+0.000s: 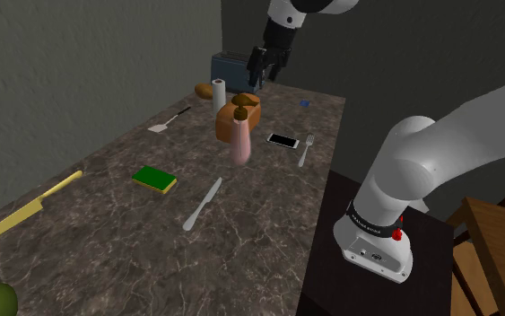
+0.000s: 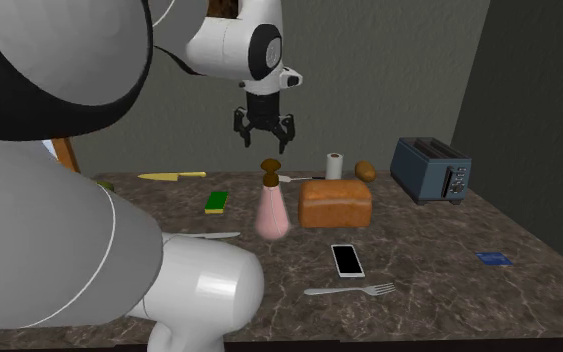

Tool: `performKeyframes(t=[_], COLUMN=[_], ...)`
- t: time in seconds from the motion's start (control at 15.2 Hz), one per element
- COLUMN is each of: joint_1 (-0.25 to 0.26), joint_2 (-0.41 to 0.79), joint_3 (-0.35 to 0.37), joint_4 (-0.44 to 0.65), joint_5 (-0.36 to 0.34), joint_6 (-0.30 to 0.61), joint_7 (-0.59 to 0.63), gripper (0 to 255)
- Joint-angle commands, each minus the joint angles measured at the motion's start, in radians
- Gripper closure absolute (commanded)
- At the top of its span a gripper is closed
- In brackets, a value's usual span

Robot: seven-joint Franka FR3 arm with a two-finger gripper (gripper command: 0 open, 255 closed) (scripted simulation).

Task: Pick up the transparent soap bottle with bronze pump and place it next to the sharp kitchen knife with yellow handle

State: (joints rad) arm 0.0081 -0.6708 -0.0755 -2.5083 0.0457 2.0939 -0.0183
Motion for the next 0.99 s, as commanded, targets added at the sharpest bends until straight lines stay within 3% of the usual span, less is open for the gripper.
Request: performKeyframes(t=[0.0,0.26,0.92], joint_1=[0.010,0.037,0.053], joint_2=[0.052,0.150,0.234], joint_3=[-0.015,-0.041,-0.045], joint_4=[-0.030,-0.069,-0.103], joint_5=[0.015,0.052,0.073], joint_6=[0.098,0.256,0.375], joint_7=[-0.023,-0.068,-0.082], gripper=[0,0,0])
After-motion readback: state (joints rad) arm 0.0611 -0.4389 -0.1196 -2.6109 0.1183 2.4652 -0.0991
